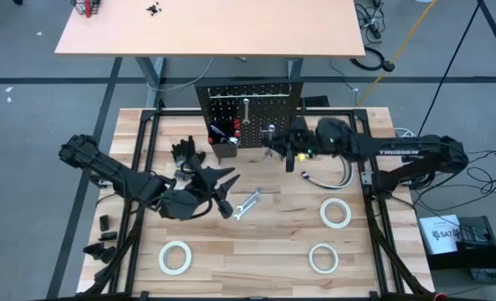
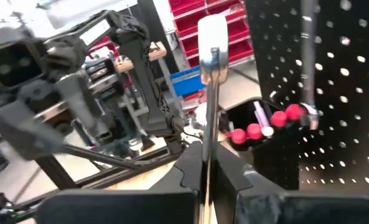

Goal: Hang tools onto peg board
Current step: Hang the wrench on the peg board

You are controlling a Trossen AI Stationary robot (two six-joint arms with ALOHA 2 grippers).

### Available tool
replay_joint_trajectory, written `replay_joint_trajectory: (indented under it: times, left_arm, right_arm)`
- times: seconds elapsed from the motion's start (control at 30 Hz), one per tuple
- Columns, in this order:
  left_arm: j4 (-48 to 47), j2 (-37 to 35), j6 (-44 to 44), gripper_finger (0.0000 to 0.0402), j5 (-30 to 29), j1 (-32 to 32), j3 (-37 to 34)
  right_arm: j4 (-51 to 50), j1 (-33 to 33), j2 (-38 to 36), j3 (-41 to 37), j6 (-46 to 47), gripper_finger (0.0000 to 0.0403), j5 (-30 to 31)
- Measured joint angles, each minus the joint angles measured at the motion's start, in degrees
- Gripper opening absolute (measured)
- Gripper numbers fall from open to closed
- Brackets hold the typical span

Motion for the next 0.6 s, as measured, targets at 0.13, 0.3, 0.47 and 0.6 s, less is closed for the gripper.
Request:
replay_joint_trajectory:
  times: [0.13, 0.3, 0.47, 0.6]
  left_arm:
    - [-0.02, 0.22, -0.03, 0.0109, -0.01, -0.09, -0.02]
    - [-0.18, 0.55, -0.06, 0.0109, -0.16, -0.06, -0.04]
    - [-0.21, 0.53, -0.08, 0.0109, -0.18, -0.05, -0.04]
    - [-0.49, 0.53, -0.11, 0.0109, -0.22, -0.05, -0.04]
  right_arm:
    - [2.56, -5.09, 2.33, 0.00, 2.05, 0.0005, -7.11]
    - [6.71, -8.03, 5.24, 1.95, 4.22, 0.0005, -11.39]
    - [5.96, -9.36, 9.31, 7.96, 4.08, 0.0005, -13.97]
    - [4.47, -9.42, 10.78, 10.47, 3.25, 0.0005, -13.95]
